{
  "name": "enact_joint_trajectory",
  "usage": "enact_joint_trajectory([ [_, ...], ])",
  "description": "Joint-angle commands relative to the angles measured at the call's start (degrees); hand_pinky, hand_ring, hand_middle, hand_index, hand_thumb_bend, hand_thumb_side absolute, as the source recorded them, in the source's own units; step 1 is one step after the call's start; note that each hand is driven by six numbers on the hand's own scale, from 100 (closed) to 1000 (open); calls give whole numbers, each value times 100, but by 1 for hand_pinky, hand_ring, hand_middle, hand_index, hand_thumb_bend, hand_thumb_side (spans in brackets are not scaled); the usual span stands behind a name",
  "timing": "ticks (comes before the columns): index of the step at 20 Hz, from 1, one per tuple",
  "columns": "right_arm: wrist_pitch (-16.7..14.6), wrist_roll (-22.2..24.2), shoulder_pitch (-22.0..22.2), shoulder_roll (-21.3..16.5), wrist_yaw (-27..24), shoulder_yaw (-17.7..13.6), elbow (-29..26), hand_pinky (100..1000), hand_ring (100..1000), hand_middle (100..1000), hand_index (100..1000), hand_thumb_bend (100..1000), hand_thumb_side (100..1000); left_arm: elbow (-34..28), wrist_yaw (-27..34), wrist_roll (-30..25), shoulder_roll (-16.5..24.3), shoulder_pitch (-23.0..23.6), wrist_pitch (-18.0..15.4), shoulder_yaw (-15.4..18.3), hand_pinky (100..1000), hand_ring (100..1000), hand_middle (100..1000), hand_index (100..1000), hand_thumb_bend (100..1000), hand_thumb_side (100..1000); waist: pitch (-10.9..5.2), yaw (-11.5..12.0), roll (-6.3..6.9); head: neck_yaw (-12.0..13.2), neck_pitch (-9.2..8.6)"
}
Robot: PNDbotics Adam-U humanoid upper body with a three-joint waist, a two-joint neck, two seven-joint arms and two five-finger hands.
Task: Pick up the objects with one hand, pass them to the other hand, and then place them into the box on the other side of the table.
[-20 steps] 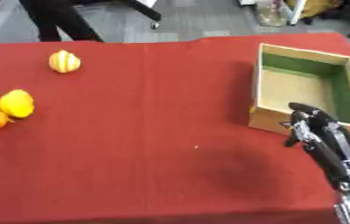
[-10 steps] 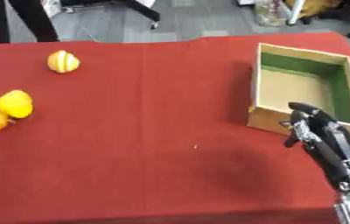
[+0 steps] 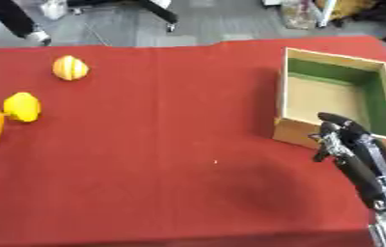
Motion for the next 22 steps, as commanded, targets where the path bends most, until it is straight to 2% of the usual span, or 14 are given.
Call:
enact_joint_trajectory([
  [1,-6,-4,-18,-70,2,-29,-67,463,378,339,816,100,618,-813,461,159,242,-37,-43,284,644,472,416,504,100,211,-92,14,57,-23,-16],
  [4,-17,53,-61,-90,-31,25,-90,463,379,340,819,100,618,-1473,973,237,184,-95,-188,320,650,473,416,500,100,227,-110,23,55,-17,-16],
  [9,24,412,-274,-201,-393,371,-160,464,380,341,830,100,661,-2149,1722,163,-101,-470,-485,-68,655,484,433,515,100,226,-136,15,50,-44,-16],
  [14,158,1090,-680,-379,-925,846,-303,461,379,334,857,100,696,-2395,1981,-192,-468,-1064,-637,-649,657,492,443,525,100,223,-140,12,44,-55,-16],
  [16,252,1360,-862,-441,-1180,1031,-351,456,374,328,900,100,735,-2436,2067,-266,-634,-1318,-683,-855,657,493,444,525,100,220,-131,16,40,-67,-16],
  [17,314,1482,-959,-469,-1324,1123,-364,453,372,324,918,100,794,-2452,2121,-284,-714,-1440,-707,-958,657,494,445,526,100,218,-124,19,38,-71,-16],
  [19,425,1631,-1091,-509,-1561,1218,-378,453,372,324,918,100,794,-2450,2194,-289,-803,-1595,-724,-1101,657,494,445,526,100,218,-113,23,36,-74,-16],
  [20,461,1679,-1148,-522,-1638,1250,-393,443,361,310,967,100,845,-2454,2218,-293,-837,-1647,-736,-1154,658,496,447,528,100,218,-108,26,36,-75,-16],
  [22,573,1824,-1407,-555,-1860,1426,-406,437,355,302,986,100,848,-2458,2326,-335,-991,-1841,-766,-1397,657,495,446,526,100,220,-79,47,41,-91,-16],
])
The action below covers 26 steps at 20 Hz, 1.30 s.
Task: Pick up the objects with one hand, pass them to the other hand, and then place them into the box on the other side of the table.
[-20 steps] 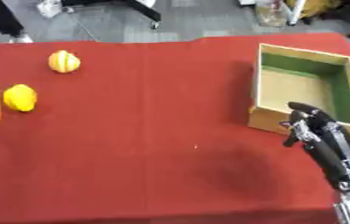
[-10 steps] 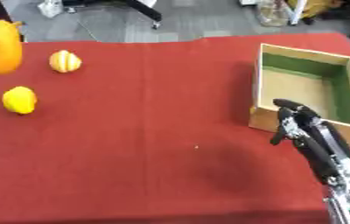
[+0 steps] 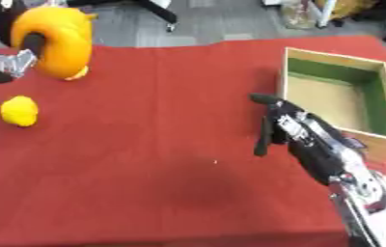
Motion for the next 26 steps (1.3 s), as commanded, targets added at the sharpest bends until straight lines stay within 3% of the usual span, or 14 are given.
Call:
enact_joint_trajectory([
  [1,146,208,-303,-170,-333,182,-150,429,346,290,1000,100,849,-93,185,-46,-100,-284,-43,-260,658,497,448,527,100,222,-68,22,44,-25,-16],
  [10,450,456,-909,-240,-159,597,395,410,323,261,1000,100,778,-10,475,-434,-133,-839,-76,-1031,664,505,456,537,100,216,8,81,79,-75,-16],
  [16,376,587,-1064,-203,401,739,788,403,312,247,1000,100,746,250,387,-648,-7,-1168,-42,-1489,668,519,472,556,100,207,32,52,93,-79,-16],
  [26,241,784,-1351,-76,1069,1020,1148,395,303,236,1000,100,708,559,227,-558,-164,-1515,34,-1960,667,525,481,567,100,207,54,28,126,-99,-16],
])
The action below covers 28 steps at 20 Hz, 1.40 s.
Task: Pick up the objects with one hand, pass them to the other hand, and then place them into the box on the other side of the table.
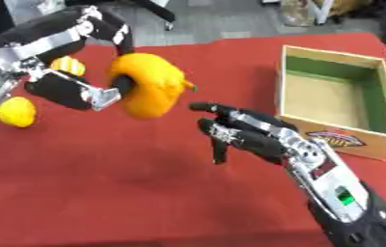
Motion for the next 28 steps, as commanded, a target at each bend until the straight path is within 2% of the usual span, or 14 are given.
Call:
enact_joint_trajectory([
  [1,-64,58,-143,-9,226,30,40,394,302,235,1000,100,700,37,-21,15,-8,-171,28,-93,668,527,483,570,100,208,26,-7,77,-10,-16],
  [8,-180,-41,-255,71,720,108,255,389,296,227,1000,100,665,197,73,19,-163,-267,106,-345,668,530,486,571,100,218,28,-20,86,-20,-16],
  [15,-229,-219,-317,131,985,146,415,384,291,222,1000,100,649,277,266,-7,-244,-271,270,-451,672,535,490,574,100,228,35,-32,89,-22,-16],
  [21,-229,-285,-308,145,1063,165,463,384,292,224,1000,100,647,403,166,-153,-233,-252,412,-471,680,545,496,582,100,221,32,-44,85,-8,-16],
  [28,-200,-180,-266,122,945,195,365,388,296,231,1000,100,663,551,-196,-99,-175,-225,298,-423,682,551,501,589,100,211,28,-57,77,19,-16],
])
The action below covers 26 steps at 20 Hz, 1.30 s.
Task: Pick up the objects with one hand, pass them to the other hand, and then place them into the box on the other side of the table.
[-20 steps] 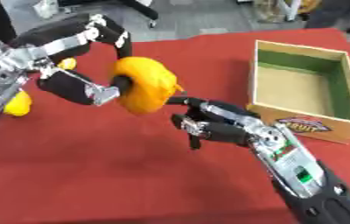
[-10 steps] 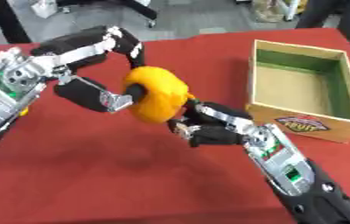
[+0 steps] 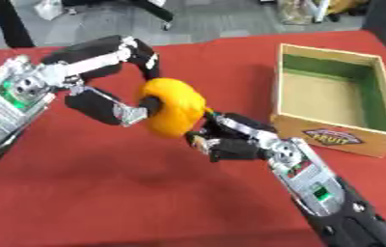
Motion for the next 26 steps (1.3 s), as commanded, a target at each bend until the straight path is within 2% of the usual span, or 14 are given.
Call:
enact_joint_trajectory([
  [1,23,70,-53,-48,-104,-8,-172,388,296,231,1000,100,664,0,-139,66,127,-77,-78,86,682,551,501,589,100,211,19,-14,56,25,-16],
  [7,114,312,-28,-154,-436,45,-553,388,297,229,1000,100,668,4,-174,119,161,-87,-134,98,681,549,500,589,100,211,6,-18,43,35,-16],
  [12,240,487,-34,-237,-698,83,-885,387,296,225,1000,100,673,-194,-96,93,162,-100,57,15,680,547,498,587,100,214,-4,-22,41,31,-16],
  [26,448,341,-29,-268,-960,62,-1061,382,289,218,1000,100,679,-292,356,-180,133,-55,373,-91,686,560,503,589,100,232,-3,-19,34,30,-16],
])
